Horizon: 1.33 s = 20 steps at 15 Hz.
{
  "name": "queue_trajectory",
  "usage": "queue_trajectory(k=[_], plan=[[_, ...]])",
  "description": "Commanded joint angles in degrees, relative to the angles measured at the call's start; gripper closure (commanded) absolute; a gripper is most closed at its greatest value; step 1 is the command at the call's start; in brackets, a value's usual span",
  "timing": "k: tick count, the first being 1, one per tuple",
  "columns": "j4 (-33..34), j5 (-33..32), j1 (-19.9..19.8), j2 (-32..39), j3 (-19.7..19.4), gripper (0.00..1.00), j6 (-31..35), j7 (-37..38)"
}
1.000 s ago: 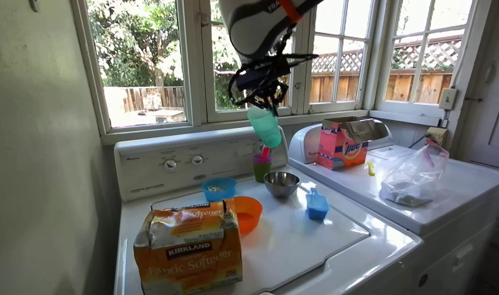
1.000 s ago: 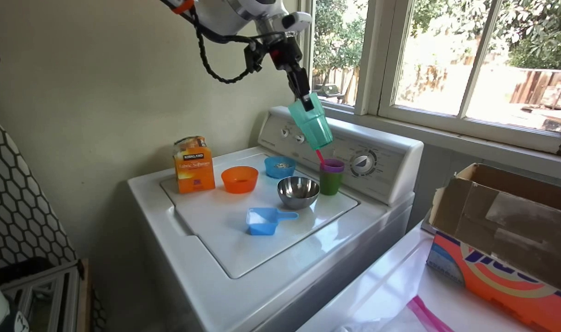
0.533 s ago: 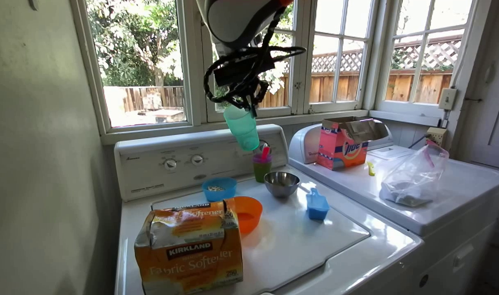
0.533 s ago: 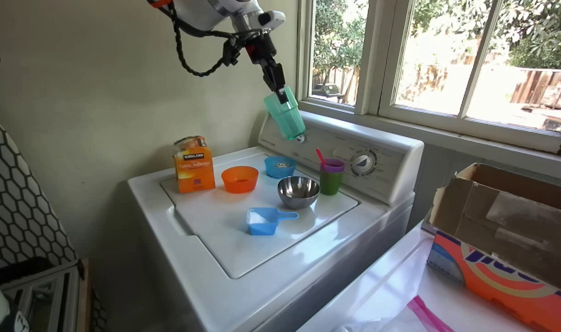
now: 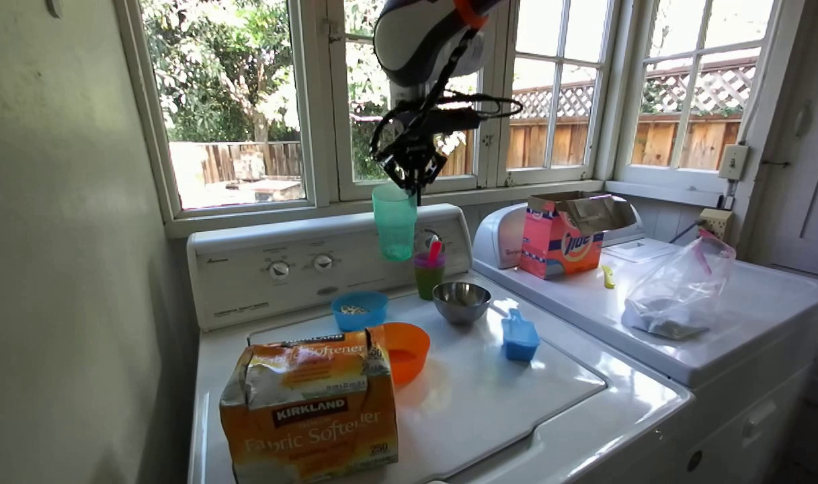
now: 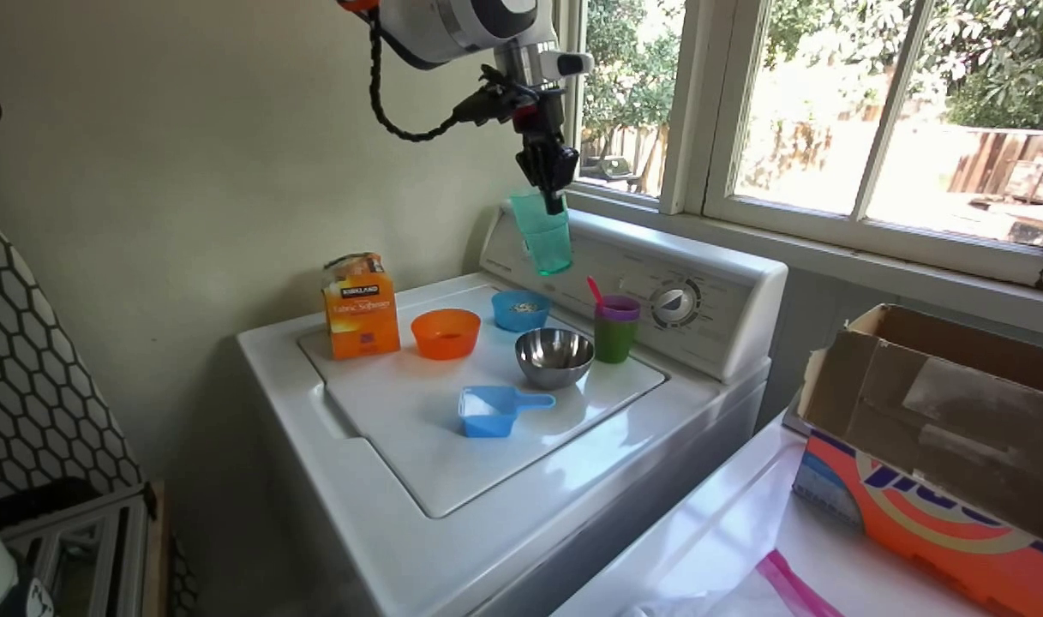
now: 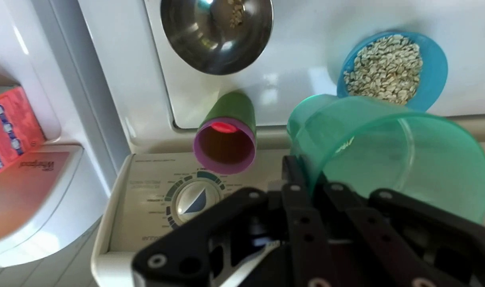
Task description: Move the tide box forward and place the green cup at the edge of the washing machine
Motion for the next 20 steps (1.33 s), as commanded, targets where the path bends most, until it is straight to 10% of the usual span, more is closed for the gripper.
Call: queue_trajectory(k=[1, 11, 20], plan=[[5.4, 5.4, -0.5, 6.5, 2.0, 0.99, -3.9, -9.6], [23.9, 1.3, 6.0, 19.2, 5.5, 0.99, -25.6, -26.6], [27.7, 1.5, 5.8, 22.0, 5.2, 0.99, -25.8, -34.2]])
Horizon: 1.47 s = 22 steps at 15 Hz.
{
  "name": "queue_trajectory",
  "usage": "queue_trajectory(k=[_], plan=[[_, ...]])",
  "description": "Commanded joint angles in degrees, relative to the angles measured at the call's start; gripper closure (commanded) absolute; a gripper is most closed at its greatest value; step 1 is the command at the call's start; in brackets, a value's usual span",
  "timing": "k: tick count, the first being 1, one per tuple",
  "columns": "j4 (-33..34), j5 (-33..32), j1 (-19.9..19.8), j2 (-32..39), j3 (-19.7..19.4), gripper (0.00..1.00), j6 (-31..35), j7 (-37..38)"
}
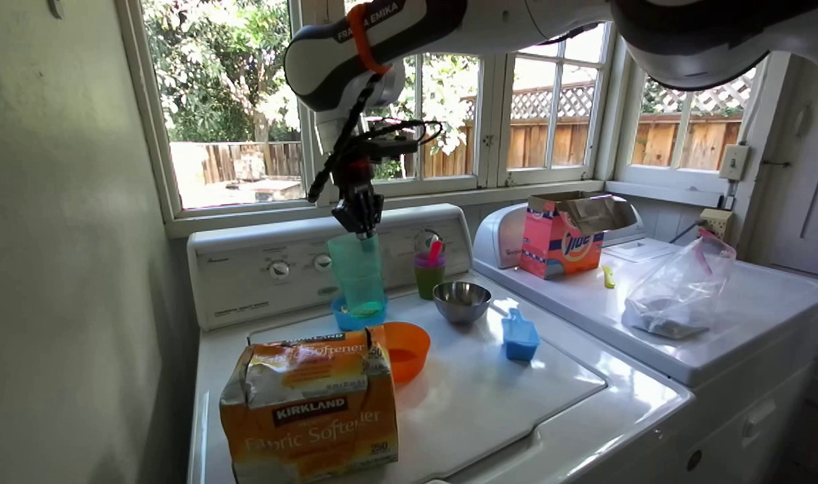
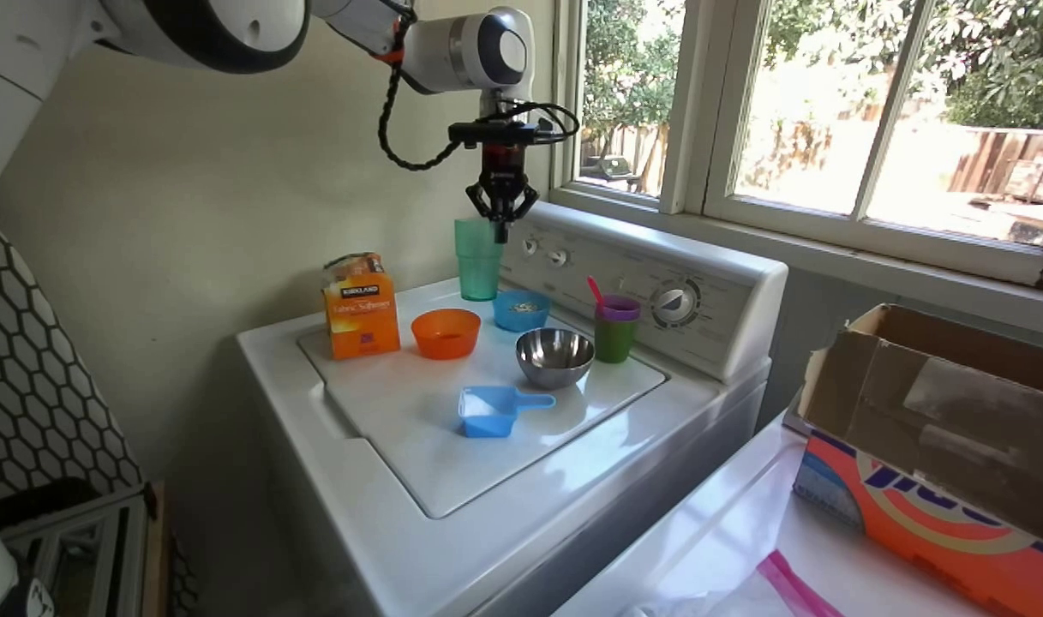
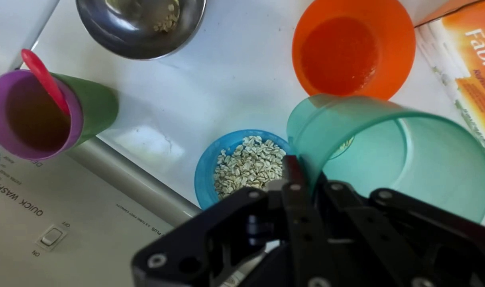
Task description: Move the tide box forward and place the green cup at the edge of the washing machine
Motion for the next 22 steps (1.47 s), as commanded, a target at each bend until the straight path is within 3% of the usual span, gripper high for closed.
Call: queue_trajectory(k=[1, 8, 16, 22], plan=[[0.6, 0.3, 0.0, 0.8, 0.2, 0.99, 0.8, -0.3], [8.8, 0.6, 2.5, 7.5, 0.5, 0.99, 5.7, 0.9], [22.5, 1.4, 4.6, 18.3, -0.5, 0.99, 3.9, -0.3], [28.8, 1.6, 5.4, 20.9, -1.2, 0.99, 2.2, 0.1]])
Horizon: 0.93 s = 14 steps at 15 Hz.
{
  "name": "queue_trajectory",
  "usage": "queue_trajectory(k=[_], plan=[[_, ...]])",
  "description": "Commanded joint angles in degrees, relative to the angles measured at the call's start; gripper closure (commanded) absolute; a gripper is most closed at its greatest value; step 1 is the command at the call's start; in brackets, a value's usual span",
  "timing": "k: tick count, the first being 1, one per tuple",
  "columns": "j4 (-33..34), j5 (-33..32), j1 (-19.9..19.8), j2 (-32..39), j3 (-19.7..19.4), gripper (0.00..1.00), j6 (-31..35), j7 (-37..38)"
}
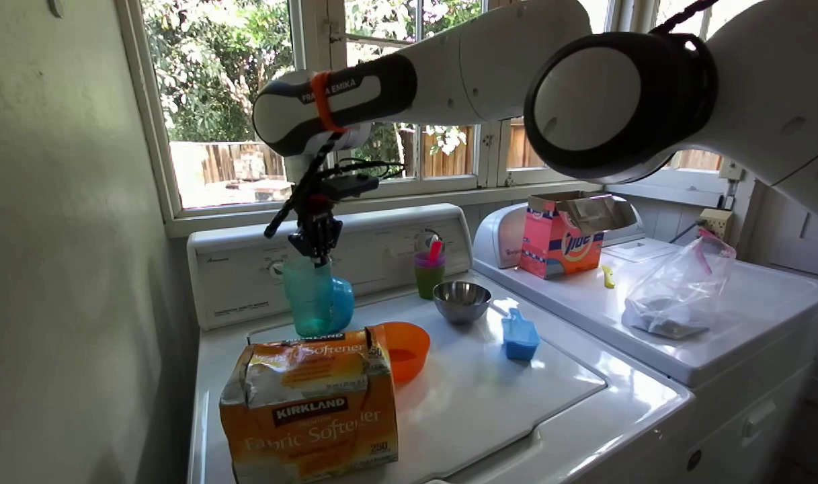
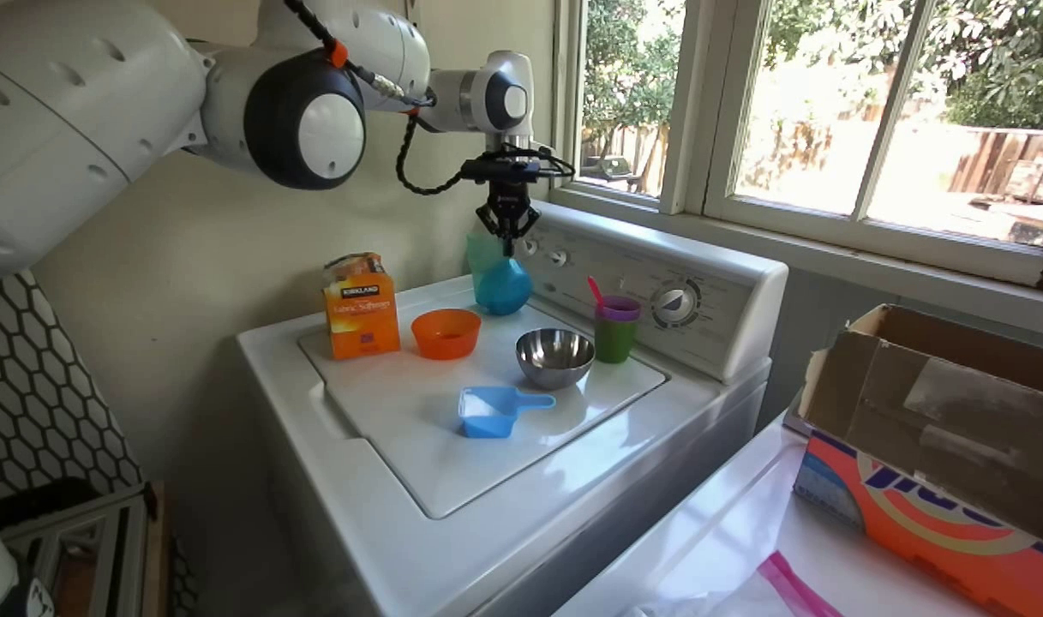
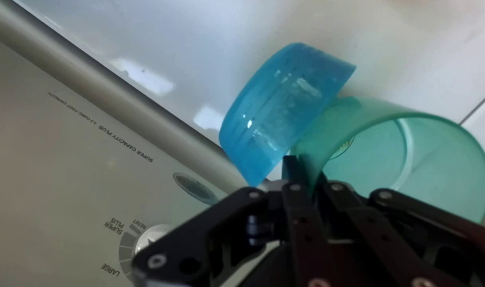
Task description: Move the tide box forward and place the green cup at the edge of the washing machine
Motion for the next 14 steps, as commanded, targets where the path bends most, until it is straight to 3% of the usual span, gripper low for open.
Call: queue_trajectory(k=[1, 14], plan=[[7.9, 1.3, 1.0, 2.9, -1.2, 0.99, -3.1, -0.1], [10.2, 1.6, -0.6, 2.9, 0.6, 0.99, -4.7, -0.4]])
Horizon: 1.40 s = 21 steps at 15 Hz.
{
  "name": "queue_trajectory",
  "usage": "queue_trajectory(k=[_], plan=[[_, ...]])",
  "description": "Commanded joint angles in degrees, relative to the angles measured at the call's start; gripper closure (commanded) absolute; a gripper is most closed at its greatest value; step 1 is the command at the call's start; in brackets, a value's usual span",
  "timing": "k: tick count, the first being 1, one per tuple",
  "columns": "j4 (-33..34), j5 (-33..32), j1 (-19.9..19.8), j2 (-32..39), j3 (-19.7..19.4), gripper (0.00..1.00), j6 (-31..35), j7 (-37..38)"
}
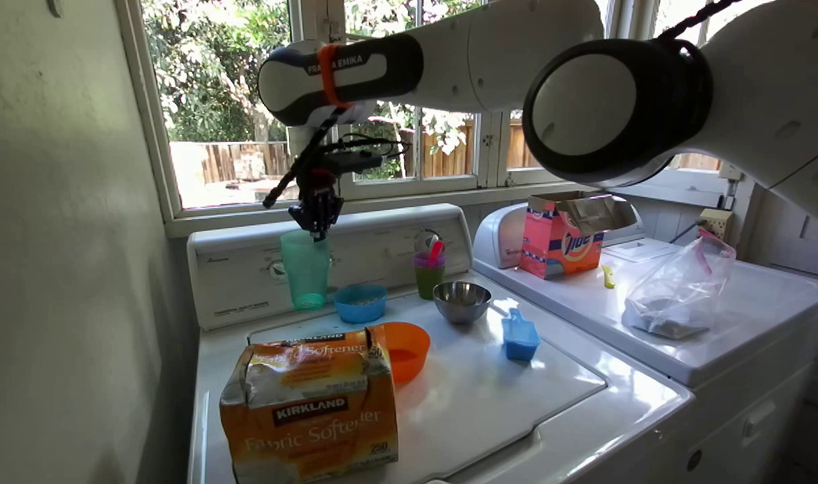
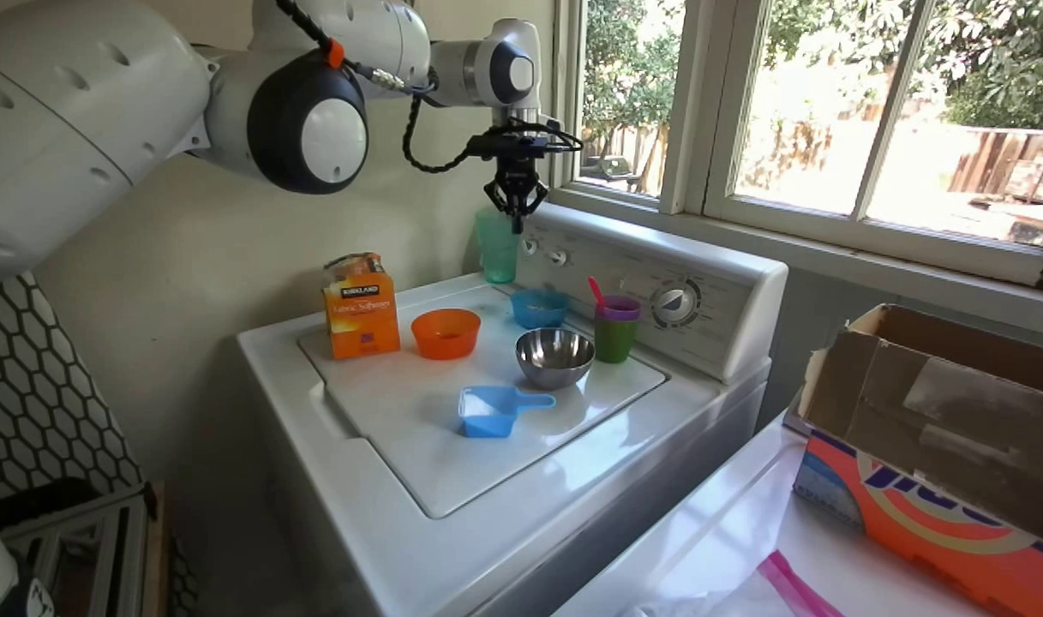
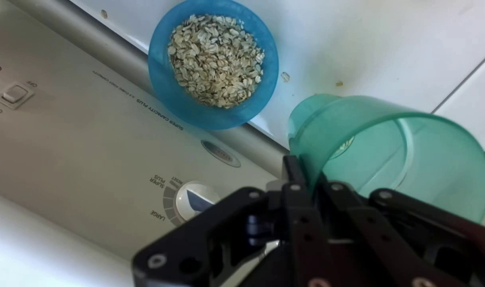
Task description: Move the tide box forward and place the green cup at the edge of the washing machine
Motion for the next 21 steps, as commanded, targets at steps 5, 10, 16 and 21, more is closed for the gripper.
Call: queue_trajectory(k=[5, 10, 16, 21], plan=[[3.7, 0.9, 0.1, 4.8, 0.6, 0.99, -1.8, -0.5], [4.4, 0.7, 0.4, 6.9, 0.8, 0.68, -1.7, -1.4], [4.2, 0.5, 0.9, 5.8, 1.4, 0.25, -2.5, -1.5], [3.4, -2.7, 4.2, 1.9, -0.7, 0.0, -1.5, 2.8]])
